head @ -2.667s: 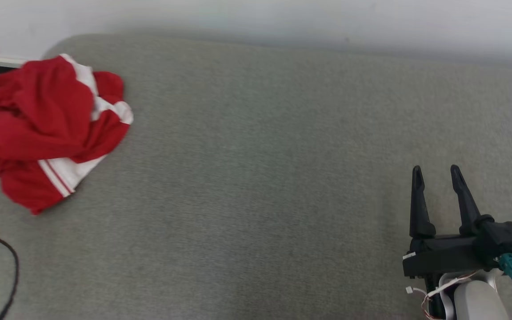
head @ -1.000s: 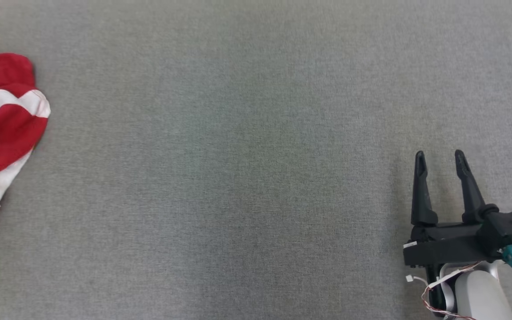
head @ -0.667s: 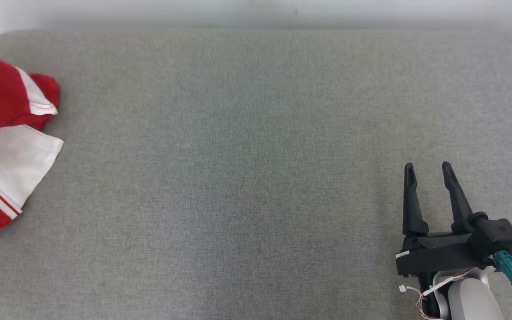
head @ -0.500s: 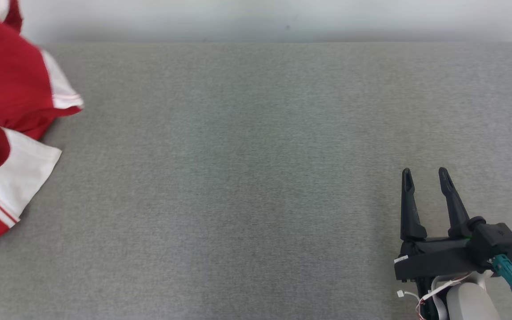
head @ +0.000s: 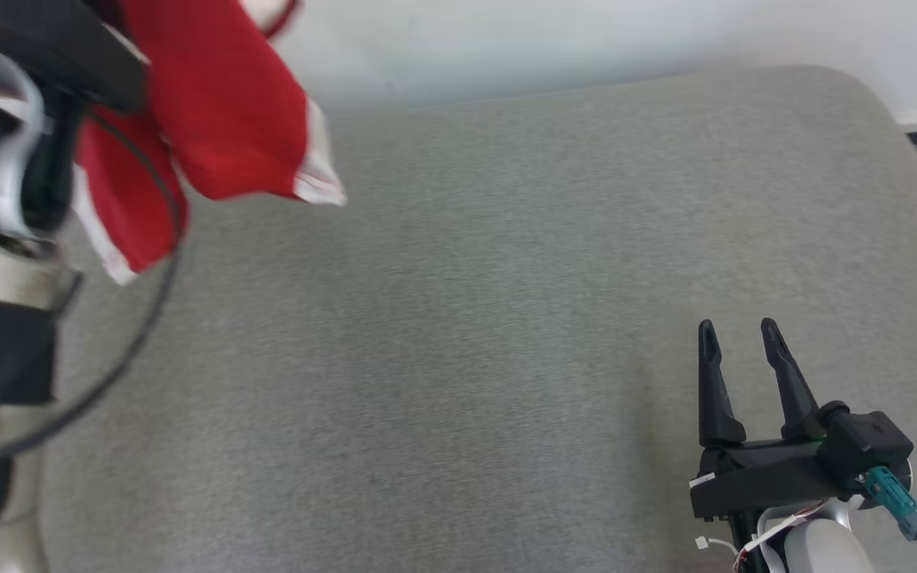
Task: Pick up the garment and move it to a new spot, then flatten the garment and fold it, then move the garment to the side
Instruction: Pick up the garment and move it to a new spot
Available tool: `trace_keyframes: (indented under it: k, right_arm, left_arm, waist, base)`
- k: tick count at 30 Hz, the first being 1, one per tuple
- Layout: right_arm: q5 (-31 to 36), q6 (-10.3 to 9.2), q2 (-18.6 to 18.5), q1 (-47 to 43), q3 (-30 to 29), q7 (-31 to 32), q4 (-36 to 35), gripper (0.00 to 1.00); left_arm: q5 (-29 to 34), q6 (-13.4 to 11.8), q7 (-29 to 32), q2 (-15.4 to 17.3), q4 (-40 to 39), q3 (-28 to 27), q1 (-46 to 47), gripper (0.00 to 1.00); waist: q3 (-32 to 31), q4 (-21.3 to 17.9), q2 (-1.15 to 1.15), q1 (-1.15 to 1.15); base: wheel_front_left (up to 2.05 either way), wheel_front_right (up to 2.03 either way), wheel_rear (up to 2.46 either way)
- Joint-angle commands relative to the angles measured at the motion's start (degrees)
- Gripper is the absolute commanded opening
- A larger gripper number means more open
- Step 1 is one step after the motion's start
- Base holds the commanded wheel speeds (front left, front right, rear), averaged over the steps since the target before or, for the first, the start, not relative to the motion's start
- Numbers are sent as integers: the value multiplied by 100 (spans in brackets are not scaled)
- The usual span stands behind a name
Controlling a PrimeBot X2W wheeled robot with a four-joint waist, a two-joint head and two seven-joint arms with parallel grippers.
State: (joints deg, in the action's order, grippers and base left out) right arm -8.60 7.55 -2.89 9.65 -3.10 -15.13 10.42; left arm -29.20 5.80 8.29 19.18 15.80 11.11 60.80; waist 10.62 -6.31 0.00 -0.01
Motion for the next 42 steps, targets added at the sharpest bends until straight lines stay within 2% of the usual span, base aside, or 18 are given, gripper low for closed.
trace_keyframes:
  k: [1,4,9,14,19,25,26,27,28,32,36,42]
  right_arm:
    - [-58,-12,4,-33,5,-3,-6,100]
    - [-51,-12,7,-42,7,-3,-20,100]
    - [-111,-12,7,-32,65,-3,-22,100]
    - [-179,-12,6,-39,115,-3,-25,100]
    - [-189,-12,5,-6,145,-3,6,100]
    - [-145,-12,6,50,185,-3,41,100]
    - [-139,-12,5,51,178,-3,43,100]
    - [-125,-12,5,49,192,-2,44,100]
    - [-99,-12,6,38,204,-3,48,100]
    - [-17,-12,4,-62,182,-2,90,100]
    - [65,-12,5,-161,109,-3,115,100]
    - [158,-12,4,-303,33,-3,139,100]
  left_arm:
    - [16,-47,16,-115,-163,103,-161,0]
    - [-55,-120,58,-454,-421,348,-464,0]
    - [27,-213,44,-778,-432,739,-1039,0]
    - [104,-259,-61,-900,-149,1056,-1709,0]
    - [232,-281,-302,-937,530,1295,-2262,0]
    - [242,-168,-456,-1115,1251,1558,-2520,0]
    - [312,-137,-536,-1135,1338,1631,-2506,15]
    - [327,-140,-633,-1179,1399,1671,-2493,53]
    - [315,-137,-729,-1237,1440,1690,-2475,100]
    - [287,-88,-1091,-1352,1402,1730,-2342,100]
    - [237,-148,-1309,-1350,1190,1645,-2293,100]
    - [246,-280,-1506,-997,839,1438,-2573,100]
  waist:
    - [-43,-437,0,1]
    - [-5,-615,0,1]
    - [54,-812,0,1]
    - [132,-886,0,1]
    - [195,-844,0,1]
    - [191,-723,0,1]
    - [173,-685,0,1]
    - [149,-652,0,1]
    - [116,-612,0,1]
    - [-76,-422,0,1]
    - [-287,-188,0,1]
    - [-568,132,0,1]
  base:
    - [0,0,0]
    - [0,0,0]
    - [0,0,0]
    - [0,0,0]
    - [0,0,0]
    - [0,0,0]
    - [0,0,0]
    - [0,0,0]
    - [0,0,0]
    - [0,0,0]
    - [0,0,0]
    - [0,0,0]
